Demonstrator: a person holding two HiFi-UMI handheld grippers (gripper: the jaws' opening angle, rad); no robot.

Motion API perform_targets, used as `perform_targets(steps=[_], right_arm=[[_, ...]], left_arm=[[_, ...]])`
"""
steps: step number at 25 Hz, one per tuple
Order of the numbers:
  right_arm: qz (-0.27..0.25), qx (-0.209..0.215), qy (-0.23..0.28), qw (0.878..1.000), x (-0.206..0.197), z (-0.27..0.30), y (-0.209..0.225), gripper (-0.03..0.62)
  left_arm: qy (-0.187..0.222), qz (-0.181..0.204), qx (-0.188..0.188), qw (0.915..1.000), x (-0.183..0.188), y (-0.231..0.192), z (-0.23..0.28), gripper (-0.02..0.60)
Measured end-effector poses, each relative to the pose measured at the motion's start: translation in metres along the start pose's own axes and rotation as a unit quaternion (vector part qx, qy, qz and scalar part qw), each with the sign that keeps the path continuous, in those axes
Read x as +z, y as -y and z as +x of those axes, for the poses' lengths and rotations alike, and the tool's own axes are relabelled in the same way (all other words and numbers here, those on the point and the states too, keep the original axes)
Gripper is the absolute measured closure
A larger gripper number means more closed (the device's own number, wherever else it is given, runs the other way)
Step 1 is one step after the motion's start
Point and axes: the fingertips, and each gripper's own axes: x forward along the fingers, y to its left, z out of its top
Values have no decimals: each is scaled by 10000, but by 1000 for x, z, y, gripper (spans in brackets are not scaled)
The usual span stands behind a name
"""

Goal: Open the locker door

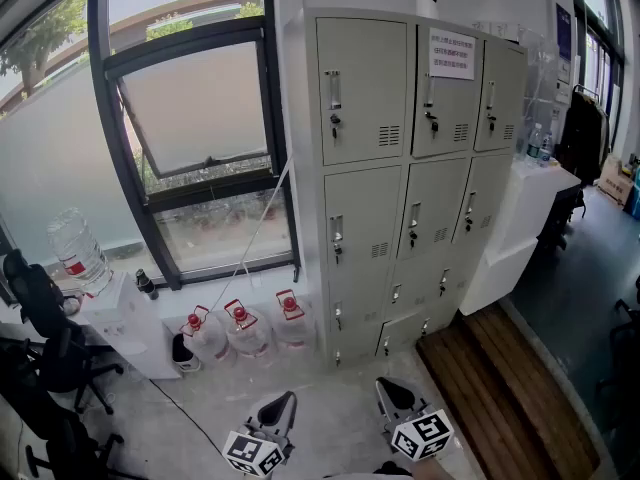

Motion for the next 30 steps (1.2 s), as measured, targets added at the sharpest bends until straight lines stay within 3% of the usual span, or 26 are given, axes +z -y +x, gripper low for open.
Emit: perform_targets(steps=[30], right_arm=[[48, -199, -25, 9998, -11, 10, -11, 581]], left_arm=[[-161, 39, -133, 9998, -8, -19, -7, 572]])
